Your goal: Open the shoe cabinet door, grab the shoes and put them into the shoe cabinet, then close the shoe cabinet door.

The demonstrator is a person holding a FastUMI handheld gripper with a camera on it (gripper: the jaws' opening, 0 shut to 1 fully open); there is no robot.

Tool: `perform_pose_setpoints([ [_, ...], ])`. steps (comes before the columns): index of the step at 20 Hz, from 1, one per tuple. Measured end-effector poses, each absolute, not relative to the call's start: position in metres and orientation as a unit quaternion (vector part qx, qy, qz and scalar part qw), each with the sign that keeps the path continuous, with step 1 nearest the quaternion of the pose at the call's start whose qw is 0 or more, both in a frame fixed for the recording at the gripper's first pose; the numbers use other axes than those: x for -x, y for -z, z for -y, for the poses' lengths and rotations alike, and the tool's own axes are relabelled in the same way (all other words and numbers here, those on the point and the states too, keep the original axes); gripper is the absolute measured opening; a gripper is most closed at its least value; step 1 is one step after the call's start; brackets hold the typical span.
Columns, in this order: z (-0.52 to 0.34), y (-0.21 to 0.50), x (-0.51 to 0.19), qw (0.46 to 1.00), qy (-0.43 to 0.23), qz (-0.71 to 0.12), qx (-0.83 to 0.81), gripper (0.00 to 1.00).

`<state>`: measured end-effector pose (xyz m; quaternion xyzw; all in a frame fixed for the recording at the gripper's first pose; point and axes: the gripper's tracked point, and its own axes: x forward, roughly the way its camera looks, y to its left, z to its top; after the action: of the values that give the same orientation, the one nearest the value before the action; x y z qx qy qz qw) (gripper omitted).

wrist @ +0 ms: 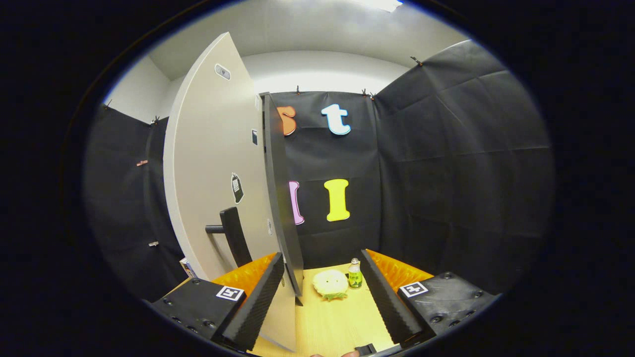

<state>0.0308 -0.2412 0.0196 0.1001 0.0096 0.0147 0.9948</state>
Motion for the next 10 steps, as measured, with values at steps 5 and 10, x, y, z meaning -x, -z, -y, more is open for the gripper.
perform_pose_setpoints([
  [5,0.233,-0.017,-0.040,0.996,-0.021,-0.015,-0.089,0.98],
  [10,0.223,-0.016,-0.037,0.995,-0.008,-0.018,-0.099,0.98],
])
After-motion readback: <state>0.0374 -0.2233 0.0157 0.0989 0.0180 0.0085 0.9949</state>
